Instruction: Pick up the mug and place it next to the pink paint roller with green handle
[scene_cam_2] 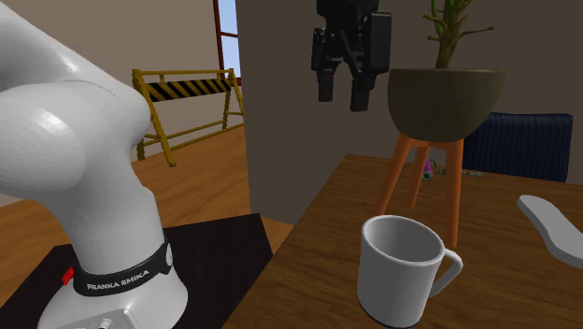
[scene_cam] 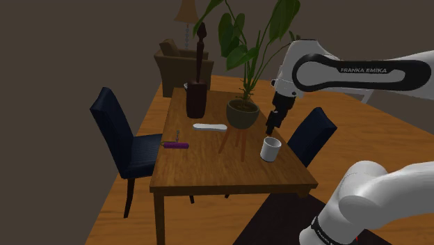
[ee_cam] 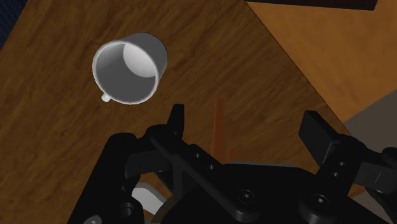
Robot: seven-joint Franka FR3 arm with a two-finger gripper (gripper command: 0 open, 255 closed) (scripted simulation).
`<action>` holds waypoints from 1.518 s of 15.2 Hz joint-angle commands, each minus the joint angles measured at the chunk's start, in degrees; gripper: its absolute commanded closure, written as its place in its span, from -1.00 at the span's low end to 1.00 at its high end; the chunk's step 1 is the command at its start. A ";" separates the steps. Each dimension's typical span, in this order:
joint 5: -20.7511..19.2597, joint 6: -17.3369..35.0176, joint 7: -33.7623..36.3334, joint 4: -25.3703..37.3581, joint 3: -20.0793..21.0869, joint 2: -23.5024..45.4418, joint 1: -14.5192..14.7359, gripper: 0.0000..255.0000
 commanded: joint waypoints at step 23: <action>-9.97 26.96 -5.87 -10.02 -7.20 19.00 -5.51 -1.00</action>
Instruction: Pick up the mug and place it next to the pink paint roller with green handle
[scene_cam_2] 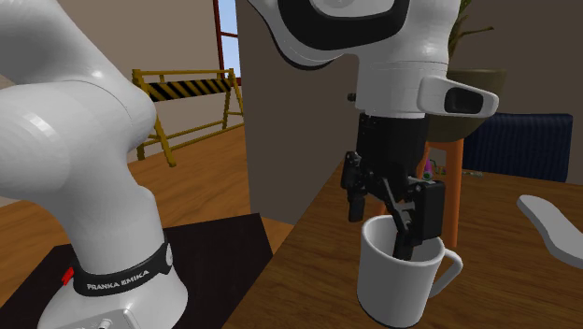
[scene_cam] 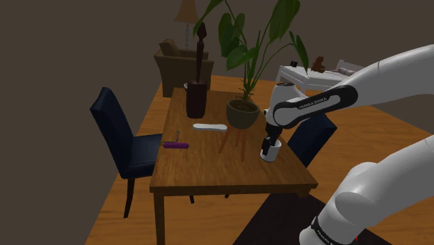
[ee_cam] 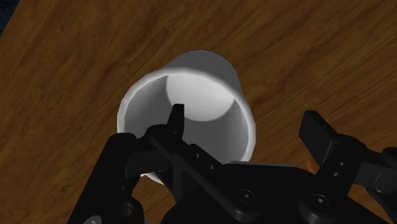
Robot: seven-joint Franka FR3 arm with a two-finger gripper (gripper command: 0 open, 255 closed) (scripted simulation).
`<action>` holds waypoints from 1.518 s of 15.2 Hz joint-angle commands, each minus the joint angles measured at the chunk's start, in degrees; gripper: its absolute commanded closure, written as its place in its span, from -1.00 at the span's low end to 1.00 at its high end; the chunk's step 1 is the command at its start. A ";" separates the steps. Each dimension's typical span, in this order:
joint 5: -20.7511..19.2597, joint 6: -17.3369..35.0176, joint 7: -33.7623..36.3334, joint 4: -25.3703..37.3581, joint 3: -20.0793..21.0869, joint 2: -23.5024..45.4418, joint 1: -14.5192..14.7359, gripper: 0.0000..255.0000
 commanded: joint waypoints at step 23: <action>0.80 -9.32 -0.71 4.38 0.82 -4.98 0.19 1.00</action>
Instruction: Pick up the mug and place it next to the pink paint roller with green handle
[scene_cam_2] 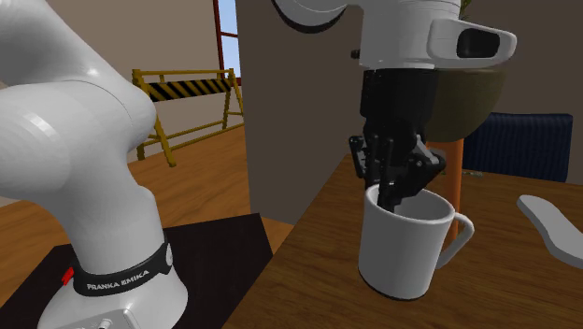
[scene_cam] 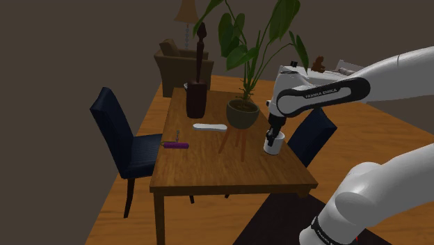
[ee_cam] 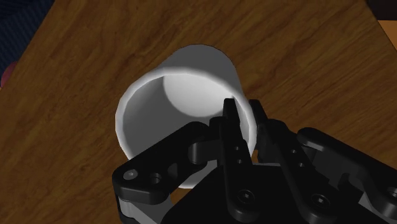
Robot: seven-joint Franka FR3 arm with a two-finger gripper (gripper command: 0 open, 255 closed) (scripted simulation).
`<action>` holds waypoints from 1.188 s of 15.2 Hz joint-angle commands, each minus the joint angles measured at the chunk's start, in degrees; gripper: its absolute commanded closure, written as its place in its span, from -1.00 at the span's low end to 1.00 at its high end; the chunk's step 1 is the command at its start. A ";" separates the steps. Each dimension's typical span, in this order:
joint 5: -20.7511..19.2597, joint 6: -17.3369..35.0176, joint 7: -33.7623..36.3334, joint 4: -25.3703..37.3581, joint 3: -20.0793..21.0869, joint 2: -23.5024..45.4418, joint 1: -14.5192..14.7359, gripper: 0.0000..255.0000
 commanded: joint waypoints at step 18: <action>1.43 -16.10 -1.33 11.38 1.45 -4.75 0.43 1.00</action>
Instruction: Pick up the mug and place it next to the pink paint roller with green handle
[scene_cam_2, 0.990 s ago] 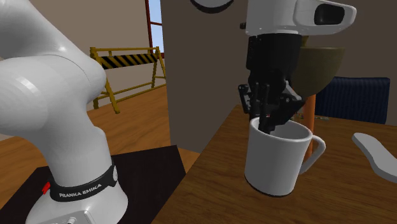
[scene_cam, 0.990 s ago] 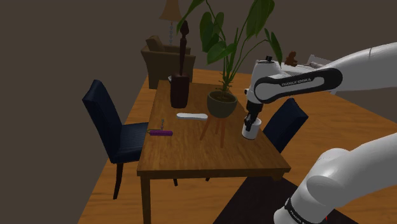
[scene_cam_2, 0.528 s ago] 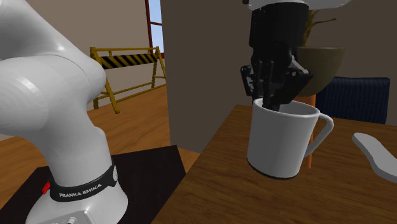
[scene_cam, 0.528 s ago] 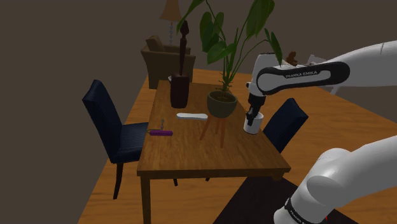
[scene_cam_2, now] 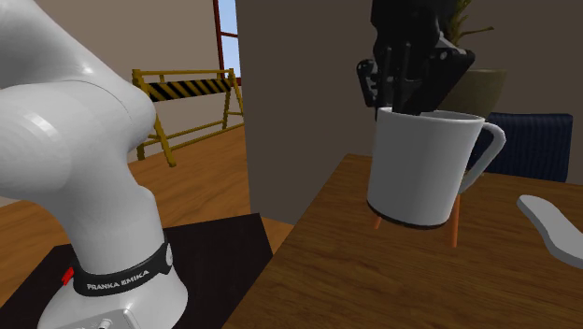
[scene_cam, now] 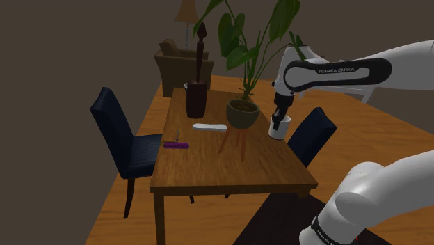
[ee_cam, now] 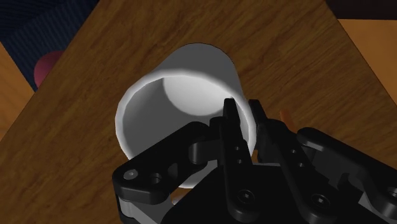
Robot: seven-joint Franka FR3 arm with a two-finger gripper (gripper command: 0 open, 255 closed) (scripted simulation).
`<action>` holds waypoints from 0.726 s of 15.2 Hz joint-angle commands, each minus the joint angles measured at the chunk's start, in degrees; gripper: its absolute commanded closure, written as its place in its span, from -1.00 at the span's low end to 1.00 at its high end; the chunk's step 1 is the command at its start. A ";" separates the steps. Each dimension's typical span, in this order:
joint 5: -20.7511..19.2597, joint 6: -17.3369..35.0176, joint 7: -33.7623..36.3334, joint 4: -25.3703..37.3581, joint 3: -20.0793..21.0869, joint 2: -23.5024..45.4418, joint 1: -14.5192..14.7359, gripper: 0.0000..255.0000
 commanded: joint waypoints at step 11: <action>3.82 -3.79 6.14 10.19 5.32 7.17 3.47 1.00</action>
